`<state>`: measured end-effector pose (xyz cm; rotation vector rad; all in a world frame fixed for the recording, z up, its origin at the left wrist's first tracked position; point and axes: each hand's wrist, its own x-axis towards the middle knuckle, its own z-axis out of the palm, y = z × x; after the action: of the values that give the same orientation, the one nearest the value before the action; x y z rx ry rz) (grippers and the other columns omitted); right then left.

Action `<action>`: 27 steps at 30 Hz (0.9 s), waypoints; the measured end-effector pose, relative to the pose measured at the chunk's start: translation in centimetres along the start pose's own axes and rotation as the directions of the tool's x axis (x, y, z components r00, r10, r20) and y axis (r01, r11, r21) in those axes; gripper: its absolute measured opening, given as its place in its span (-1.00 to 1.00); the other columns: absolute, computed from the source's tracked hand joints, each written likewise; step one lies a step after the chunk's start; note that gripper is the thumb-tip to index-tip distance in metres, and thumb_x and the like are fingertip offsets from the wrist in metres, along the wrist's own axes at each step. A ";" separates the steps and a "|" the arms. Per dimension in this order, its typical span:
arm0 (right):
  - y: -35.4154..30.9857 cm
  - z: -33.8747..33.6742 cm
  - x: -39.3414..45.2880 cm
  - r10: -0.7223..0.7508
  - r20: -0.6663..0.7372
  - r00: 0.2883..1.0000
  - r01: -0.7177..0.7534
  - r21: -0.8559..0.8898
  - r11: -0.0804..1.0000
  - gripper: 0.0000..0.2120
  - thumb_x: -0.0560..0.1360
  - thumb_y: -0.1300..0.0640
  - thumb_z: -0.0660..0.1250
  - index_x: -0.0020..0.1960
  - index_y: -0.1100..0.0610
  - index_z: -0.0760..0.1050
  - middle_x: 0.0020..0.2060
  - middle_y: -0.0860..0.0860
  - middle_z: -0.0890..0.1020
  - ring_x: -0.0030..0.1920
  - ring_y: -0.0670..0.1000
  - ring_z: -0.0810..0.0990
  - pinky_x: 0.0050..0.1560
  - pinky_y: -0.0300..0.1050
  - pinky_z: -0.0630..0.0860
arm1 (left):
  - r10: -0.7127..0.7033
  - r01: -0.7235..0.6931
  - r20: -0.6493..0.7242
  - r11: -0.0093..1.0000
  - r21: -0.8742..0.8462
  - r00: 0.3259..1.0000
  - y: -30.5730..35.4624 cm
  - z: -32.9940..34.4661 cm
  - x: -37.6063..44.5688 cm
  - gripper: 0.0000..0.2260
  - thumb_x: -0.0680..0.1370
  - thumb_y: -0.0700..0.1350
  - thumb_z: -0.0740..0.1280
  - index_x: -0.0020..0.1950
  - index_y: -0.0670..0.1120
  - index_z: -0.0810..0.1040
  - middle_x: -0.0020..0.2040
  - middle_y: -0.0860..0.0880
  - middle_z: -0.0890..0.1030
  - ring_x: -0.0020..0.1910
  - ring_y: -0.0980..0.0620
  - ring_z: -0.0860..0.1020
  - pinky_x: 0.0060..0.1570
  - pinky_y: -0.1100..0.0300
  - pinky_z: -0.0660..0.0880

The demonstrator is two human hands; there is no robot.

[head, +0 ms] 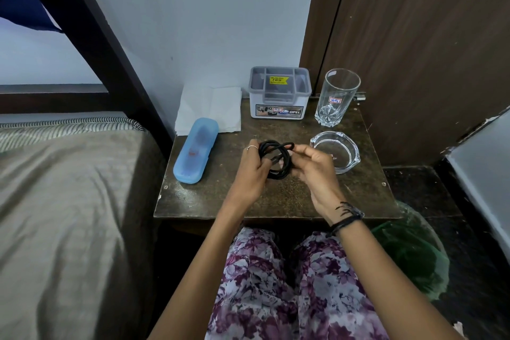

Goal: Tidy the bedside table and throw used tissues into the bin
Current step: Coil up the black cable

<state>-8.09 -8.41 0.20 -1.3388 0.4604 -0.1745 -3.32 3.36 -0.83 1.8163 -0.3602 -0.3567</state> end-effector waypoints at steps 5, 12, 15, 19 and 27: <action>0.0 -0.6 0.2 0.320 0.177 0.931 -0.353 0.206 0.913 -0.80 0.55 0.33 0.16 -0.12 0.10 0.49 -0.38 -0.06 0.66 -0.34 -0.12 0.60 -0.31 -0.29 0.56 | -0.053 0.056 0.024 0.988 -0.145 0.998 0.9 -0.4 -0.3 -0.84 0.57 -0.33 0.08 0.06 -0.15 0.37 -0.14 0.02 0.48 -0.15 0.13 0.45 -0.11 0.23 0.43; 0.0 -0.4 0.4 0.293 0.275 0.916 -0.353 0.204 0.913 -0.77 0.53 0.39 0.13 -0.10 0.14 0.49 -0.38 -0.02 0.66 -0.38 -0.12 0.62 -0.32 -0.27 0.59 | 0.075 -0.068 -0.062 0.991 0.111 0.995 0.7 0.6 -1.0 -0.89 0.61 -0.29 0.01 -0.01 -0.09 0.22 -0.14 0.00 0.46 -0.20 0.11 0.44 -0.30 0.41 0.40; 0.1 -0.4 0.3 0.243 0.263 0.934 -0.309 0.247 0.918 -0.78 0.54 0.36 0.10 -0.05 0.16 0.50 -0.31 0.02 0.65 -0.31 -0.07 0.61 -0.27 -0.27 0.59 | 0.059 -0.045 -0.143 0.994 0.098 0.988 0.7 0.9 -0.8 -0.77 0.64 -0.20 -0.06 -0.14 0.05 0.22 -0.17 0.06 0.45 -0.25 0.19 0.40 -0.29 0.37 0.37; -0.2 -0.9 0.2 0.198 0.305 0.931 -0.272 0.224 0.936 -0.82 0.54 0.14 0.21 0.06 0.18 0.52 -0.21 0.08 0.64 -0.19 -0.01 0.61 -0.14 -0.22 0.60 | 0.069 -0.047 -0.127 0.985 0.165 0.990 0.7 0.5 -1.2 -0.79 0.58 -0.04 -0.11 -0.04 -0.06 0.26 0.02 -0.13 0.49 -0.06 -0.03 0.48 -0.06 0.05 0.44; 0.6 -0.4 0.4 0.137 0.149 0.979 -0.175 0.287 0.942 -0.91 0.48 0.31 0.30 -0.10 0.15 0.52 -0.32 -0.04 0.70 -0.31 -0.12 0.66 -0.28 -0.31 0.58 | 0.132 -0.101 -0.133 0.970 0.219 0.982 0.3 0.9 -0.8 -0.89 0.60 -0.26 0.05 -0.02 -0.06 0.28 -0.06 -0.07 0.47 -0.15 0.03 0.45 -0.27 0.34 0.37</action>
<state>-8.01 -8.79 -0.55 -1.0045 0.4122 -0.0242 -4.46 2.80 -0.70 2.0057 -0.4131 -0.1037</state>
